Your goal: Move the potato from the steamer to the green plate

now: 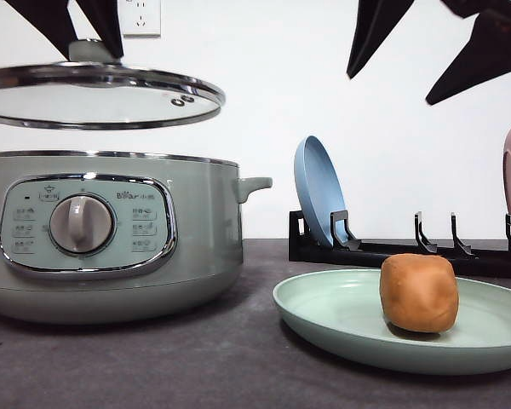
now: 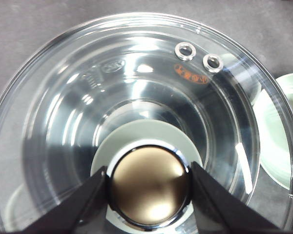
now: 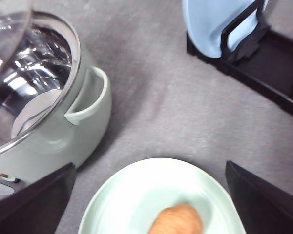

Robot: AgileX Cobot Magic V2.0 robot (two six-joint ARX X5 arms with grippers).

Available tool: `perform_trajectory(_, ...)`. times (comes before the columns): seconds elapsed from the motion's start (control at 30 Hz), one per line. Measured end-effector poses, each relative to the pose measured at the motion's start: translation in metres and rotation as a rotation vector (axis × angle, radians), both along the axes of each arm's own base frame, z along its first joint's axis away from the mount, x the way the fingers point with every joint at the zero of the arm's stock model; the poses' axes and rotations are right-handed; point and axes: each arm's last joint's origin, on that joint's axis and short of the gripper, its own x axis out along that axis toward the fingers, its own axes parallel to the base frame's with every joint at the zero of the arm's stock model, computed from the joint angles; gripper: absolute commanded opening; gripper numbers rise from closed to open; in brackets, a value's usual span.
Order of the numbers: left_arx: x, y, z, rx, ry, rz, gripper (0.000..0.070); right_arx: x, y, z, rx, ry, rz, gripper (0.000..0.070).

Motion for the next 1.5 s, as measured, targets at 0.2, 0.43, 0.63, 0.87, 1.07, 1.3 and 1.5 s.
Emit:
perform_trajectory(0.2,0.014,-0.011,-0.016,0.017,0.040,-0.015,0.0009,-0.005,-0.003,0.005,-0.003,-0.027,-0.001,0.0620)
perform_trajectory(0.43,0.022,-0.018,-0.022,0.022,0.032,-0.030,0.0009,-0.007,-0.004,0.002,-0.025,0.001,0.001,0.0620)
perform_trajectory(0.63,0.023,-0.017,-0.024,0.064,0.021,-0.014,0.0009,-0.007,-0.005,0.002,-0.027,0.004,0.001,0.0620)
perform_trajectory(0.87,0.030,-0.020,-0.032,0.080,0.043,-0.022,0.0009,-0.007,-0.005,0.002,-0.027,0.004,0.001,0.0620)
perform_trajectory(1.07,0.033,-0.022,-0.037,0.085,0.057,-0.024,0.0009,-0.007,-0.005,0.002,-0.029,0.003,0.003,0.0620)
perform_trajectory(1.3,0.033,-0.022,-0.037,0.085,0.058,-0.024,0.0009,-0.007,-0.005,0.002,-0.032,0.001,0.005,0.0620)
perform_trajectory(1.5,0.036,-0.023,-0.041,0.091,0.073,-0.025,0.0009,-0.007,-0.005,0.002,-0.032,0.002,0.005,0.0620)
